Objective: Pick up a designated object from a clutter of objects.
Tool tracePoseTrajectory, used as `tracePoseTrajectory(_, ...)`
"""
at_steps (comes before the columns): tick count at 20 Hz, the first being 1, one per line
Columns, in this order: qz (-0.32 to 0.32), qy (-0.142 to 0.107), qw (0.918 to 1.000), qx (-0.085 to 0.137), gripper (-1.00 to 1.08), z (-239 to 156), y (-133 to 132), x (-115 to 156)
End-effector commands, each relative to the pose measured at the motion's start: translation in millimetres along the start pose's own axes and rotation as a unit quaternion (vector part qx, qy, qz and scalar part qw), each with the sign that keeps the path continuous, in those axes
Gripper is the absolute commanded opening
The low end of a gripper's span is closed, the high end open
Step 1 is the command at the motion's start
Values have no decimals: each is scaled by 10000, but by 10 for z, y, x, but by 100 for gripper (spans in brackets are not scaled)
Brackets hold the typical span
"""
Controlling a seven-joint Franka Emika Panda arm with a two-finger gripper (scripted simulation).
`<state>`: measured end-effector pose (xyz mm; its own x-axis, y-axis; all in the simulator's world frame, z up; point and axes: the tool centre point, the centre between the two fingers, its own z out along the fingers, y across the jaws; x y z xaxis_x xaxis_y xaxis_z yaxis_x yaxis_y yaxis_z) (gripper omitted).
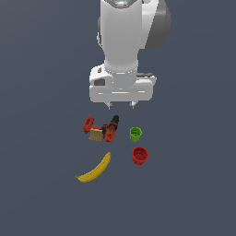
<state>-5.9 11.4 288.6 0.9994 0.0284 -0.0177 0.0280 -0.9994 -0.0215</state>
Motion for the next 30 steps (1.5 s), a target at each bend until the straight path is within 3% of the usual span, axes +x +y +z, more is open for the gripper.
tracePoseTrajectory(1, 37, 7, 10000, 15, 68, 91, 5, -11)
tracePoseTrajectory(14, 457, 114, 9988, 132, 68, 958, 77, -225)
tracePoseTrajectory(30, 1172, 270, 9926, 138, 68, 2021, 242, -901)
